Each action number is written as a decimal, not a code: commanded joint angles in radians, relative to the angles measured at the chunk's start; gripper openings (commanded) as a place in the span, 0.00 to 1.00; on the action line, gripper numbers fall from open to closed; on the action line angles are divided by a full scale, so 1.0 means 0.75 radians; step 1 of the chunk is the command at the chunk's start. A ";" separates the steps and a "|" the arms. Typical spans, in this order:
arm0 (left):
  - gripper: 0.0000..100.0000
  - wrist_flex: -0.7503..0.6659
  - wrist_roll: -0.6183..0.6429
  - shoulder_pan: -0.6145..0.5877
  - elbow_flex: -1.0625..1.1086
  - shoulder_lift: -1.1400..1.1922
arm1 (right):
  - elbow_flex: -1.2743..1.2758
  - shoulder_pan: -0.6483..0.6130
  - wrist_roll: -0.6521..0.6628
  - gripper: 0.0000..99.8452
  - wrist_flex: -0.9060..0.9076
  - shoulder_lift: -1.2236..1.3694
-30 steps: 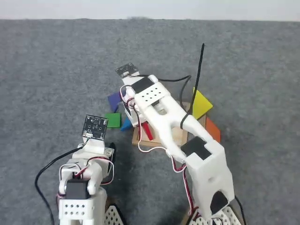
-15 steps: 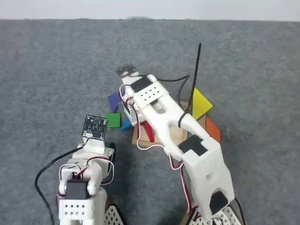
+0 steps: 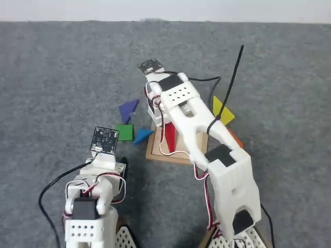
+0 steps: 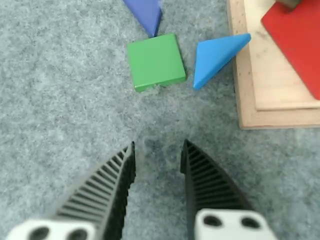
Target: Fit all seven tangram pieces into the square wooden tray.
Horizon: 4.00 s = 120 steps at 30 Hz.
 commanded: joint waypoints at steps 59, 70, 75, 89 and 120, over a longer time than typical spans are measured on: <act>0.15 0.006 -0.004 -0.002 -0.021 -0.023 | 0.256 -0.042 0.137 0.06 -0.191 -0.159; 0.15 0.006 -0.004 -0.002 -0.021 -0.023 | 0.264 0.001 0.084 0.06 -0.339 -0.310; 0.15 0.006 -0.004 -0.002 -0.021 -0.023 | 0.256 -0.013 0.125 0.06 -0.369 -0.095; 0.15 0.006 -0.004 -0.002 -0.021 -0.023 | 0.839 -0.040 0.309 0.05 -0.474 -0.465; 0.15 0.006 -0.004 -0.002 -0.021 -0.023 | 0.929 0.132 0.211 0.05 -0.455 -0.490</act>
